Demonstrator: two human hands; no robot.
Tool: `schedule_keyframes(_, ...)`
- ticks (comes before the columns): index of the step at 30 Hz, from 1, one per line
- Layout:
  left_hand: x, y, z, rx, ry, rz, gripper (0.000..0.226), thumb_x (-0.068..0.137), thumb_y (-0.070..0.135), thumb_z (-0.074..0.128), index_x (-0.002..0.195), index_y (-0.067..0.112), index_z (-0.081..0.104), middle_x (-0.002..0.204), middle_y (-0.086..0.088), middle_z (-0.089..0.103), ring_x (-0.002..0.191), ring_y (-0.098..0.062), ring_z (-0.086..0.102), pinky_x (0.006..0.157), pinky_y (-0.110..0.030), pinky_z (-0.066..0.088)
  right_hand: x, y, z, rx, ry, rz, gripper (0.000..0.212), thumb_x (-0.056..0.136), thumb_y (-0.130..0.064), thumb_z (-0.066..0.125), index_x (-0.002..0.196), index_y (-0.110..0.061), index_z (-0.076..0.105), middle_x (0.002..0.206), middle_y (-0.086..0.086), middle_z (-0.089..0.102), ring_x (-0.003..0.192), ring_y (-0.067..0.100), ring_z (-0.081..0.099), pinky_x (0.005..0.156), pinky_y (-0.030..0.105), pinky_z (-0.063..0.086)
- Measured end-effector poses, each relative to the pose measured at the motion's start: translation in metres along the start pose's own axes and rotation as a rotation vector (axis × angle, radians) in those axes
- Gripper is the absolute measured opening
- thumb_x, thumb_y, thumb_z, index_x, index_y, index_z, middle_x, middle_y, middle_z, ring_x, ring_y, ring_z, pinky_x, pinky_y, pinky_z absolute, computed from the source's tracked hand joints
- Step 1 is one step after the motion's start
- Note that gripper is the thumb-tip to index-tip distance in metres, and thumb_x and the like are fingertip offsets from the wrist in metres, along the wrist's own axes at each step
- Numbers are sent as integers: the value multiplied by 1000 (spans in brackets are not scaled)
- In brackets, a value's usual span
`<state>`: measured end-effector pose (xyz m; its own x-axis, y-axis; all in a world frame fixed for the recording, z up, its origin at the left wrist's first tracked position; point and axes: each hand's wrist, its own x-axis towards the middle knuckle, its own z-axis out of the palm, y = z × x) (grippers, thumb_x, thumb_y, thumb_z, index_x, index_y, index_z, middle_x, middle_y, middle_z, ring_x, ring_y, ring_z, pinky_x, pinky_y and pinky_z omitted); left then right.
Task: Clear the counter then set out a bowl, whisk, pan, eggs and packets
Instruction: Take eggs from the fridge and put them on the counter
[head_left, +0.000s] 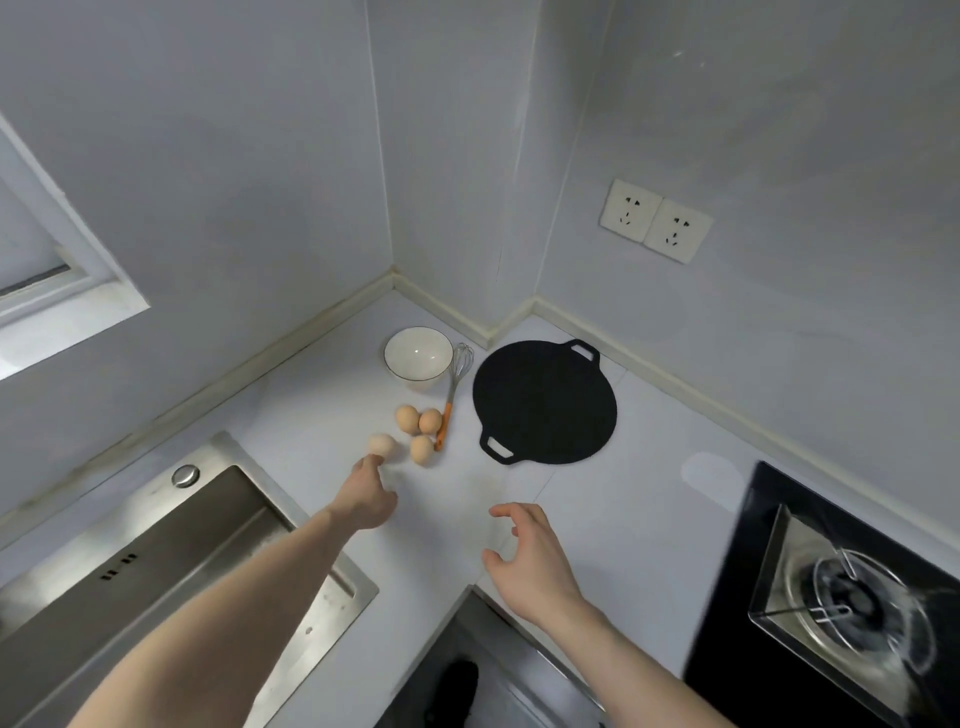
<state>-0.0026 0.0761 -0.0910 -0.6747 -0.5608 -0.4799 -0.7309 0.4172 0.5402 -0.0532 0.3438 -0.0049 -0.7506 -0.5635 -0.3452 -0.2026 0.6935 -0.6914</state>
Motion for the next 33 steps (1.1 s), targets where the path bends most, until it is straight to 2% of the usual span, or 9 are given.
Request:
schedule_keyframes(3,3,5,4,-6,50,-49,67,91,9,57,149,0,25,154,-21,29,138,-37,41,108,-36,37,-1,0,-4,6,2,8,45,92,-22,63,135,-32,50,137,-16,38,99,3,51,101,22,45)
schedule_keyframes(7,16,10,-1,47,68,58,79,87,5,57,154,-2,15,161,-18,18,151,-31,20,114,-37,32,6,-2,-15,-6,11,-5,45,93,-23,63,135,-32,49,137,-18,38,102,3,50,102,23,46)
schedule_keyframes(11,27,15,-8,95,36,116,84,85,4,58,156,5,14,163,-13,10,149,-31,26,114,-37,34,18,-3,-23,-20,32,0,45,93,-25,62,135,-33,49,137,-19,37,102,2,51,99,23,48)
schedule_keyframes(18,45,14,-15,141,10,131,88,85,6,57,158,8,9,165,-12,4,151,-31,23,115,-36,33,32,-11,-23,-42,6,32,44,95,-25,60,136,-33,48,137,-20,36,86,6,55,95,22,50)
schedule_keyframes(21,48,12,-15,130,5,128,88,85,6,57,158,9,8,166,-14,2,152,-32,20,115,-38,33,36,-14,-22,-24,1,44,43,95,-25,60,136,-33,48,138,-20,36,90,4,55,94,21,49)
schedule_keyframes(25,48,13,-14,113,35,131,85,86,6,57,157,8,11,166,-14,2,147,-35,31,108,-38,39,40,-18,-19,-20,4,53,42,96,-26,61,135,-34,48,139,-20,36,93,5,54,93,20,49)
schedule_keyframes(33,47,13,-12,100,49,146,86,86,4,55,158,8,9,167,-13,-1,150,-32,27,110,-38,38,45,-25,-15,-5,18,68,42,96,-25,61,135,-34,48,139,-18,36,93,6,54,88,21,51)
